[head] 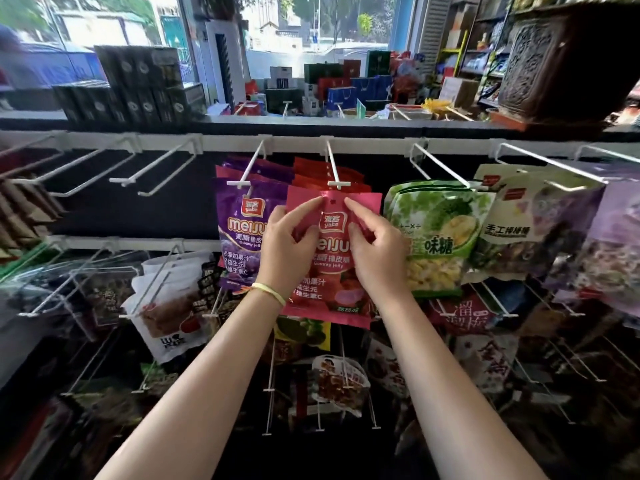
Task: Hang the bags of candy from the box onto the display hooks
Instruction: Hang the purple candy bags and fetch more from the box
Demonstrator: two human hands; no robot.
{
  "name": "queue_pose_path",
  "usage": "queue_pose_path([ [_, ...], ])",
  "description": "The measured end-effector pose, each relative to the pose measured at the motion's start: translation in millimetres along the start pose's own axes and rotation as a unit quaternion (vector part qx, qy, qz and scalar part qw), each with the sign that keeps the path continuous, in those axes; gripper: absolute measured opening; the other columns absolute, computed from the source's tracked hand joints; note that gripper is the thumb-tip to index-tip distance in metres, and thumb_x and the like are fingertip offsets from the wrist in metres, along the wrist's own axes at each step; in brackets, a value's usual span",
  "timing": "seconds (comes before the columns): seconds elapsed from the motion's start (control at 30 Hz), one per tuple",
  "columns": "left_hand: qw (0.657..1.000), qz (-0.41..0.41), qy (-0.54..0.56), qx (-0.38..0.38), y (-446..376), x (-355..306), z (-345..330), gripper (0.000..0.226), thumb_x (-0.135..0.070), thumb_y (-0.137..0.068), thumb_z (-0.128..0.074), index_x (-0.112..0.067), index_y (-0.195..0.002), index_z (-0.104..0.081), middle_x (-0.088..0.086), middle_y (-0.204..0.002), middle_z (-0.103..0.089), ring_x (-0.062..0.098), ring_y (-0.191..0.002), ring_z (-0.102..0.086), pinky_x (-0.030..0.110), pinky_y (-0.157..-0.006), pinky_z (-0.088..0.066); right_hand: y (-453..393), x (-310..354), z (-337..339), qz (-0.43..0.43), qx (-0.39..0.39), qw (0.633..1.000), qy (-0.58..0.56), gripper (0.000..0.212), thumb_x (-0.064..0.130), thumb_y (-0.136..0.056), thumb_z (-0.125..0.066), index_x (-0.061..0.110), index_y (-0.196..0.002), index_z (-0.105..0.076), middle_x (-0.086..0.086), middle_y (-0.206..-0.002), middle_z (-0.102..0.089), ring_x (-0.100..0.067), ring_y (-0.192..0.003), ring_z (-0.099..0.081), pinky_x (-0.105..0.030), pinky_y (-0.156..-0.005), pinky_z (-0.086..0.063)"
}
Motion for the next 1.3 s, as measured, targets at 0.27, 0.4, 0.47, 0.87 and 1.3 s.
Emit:
queue_pose_path([
  [0.27, 1.000, 0.005, 0.000, -0.004, 7, 4, -3, 0.043, -0.007, -0.096, -0.062, -0.024, -0.135, -0.063, 0.004, -0.106, -0.057, 0.018, -0.096, -0.059, 0.031, -0.087, -0.056, 5, 2, 4, 0.008, -0.005, 1.000, 0.014, 0.036, 0.010, -0.101, -0.056, 0.018, -0.134, -0.064, 0.004, -0.132, -0.065, -0.003, -0.121, -0.060, -0.029, -0.102, -0.052],
  [0.4, 1.000, 0.002, 0.007, -0.013, 4, 1, -2, 0.042, -0.007, -0.095, -0.062, -0.023, -0.134, -0.063, 0.003, -0.106, -0.057, 0.016, -0.095, -0.059, 0.029, -0.088, -0.056, 3, 2, 6, -0.002, -0.008, 1.000, -0.005, 0.036, 0.009, -0.101, -0.055, 0.017, -0.135, -0.064, 0.004, -0.131, -0.066, -0.005, -0.121, -0.061, -0.034, -0.100, -0.054],
  [0.47, 1.000, 0.003, 0.009, -0.014, 1, -1, -2, 0.042, -0.007, -0.095, -0.062, -0.022, -0.134, -0.063, 0.003, -0.106, -0.056, 0.013, -0.093, -0.058, 0.024, -0.087, -0.055, 1, 3, 6, -0.007, -0.007, 1.000, -0.008, 0.036, 0.009, -0.101, -0.055, 0.017, -0.135, -0.063, 0.003, -0.131, -0.066, -0.007, -0.121, -0.061, -0.035, -0.100, -0.054],
  [0.87, 0.997, -0.019, -0.076, -0.023, -2, 1, -2, 0.043, -0.008, -0.093, -0.065, -0.021, -0.134, -0.063, 0.006, -0.115, -0.051, 0.014, -0.096, -0.053, 0.024, -0.089, -0.052, 0, 7, 3, 0.093, -0.047, 0.975, 0.195, 0.041, 0.012, -0.097, -0.063, 0.018, -0.137, -0.062, -0.006, -0.119, -0.061, -0.011, -0.109, -0.057, -0.007, -0.094, -0.042],
  [1.3, 0.879, -0.161, -0.441, 0.085, 29, 40, -52, 0.071, -0.044, -0.097, -0.044, -0.022, -0.160, -0.021, 0.011, -0.168, -0.007, 0.031, -0.155, -0.005, 0.057, -0.123, -0.013, 21, -27, -35, 0.111, 0.009, 0.888, 0.446, 0.077, 0.012, -0.090, -0.066, 0.007, -0.157, -0.027, -0.010, -0.115, -0.062, -0.027, -0.100, -0.061, -0.043, -0.078, -0.052],
])
Point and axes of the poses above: each hand's wrist, its own y-axis away from the middle knuckle, its own z-axis out of the back of the hand, x = y × z, the point moved 9 cm from there along -y, towards the middle knuckle
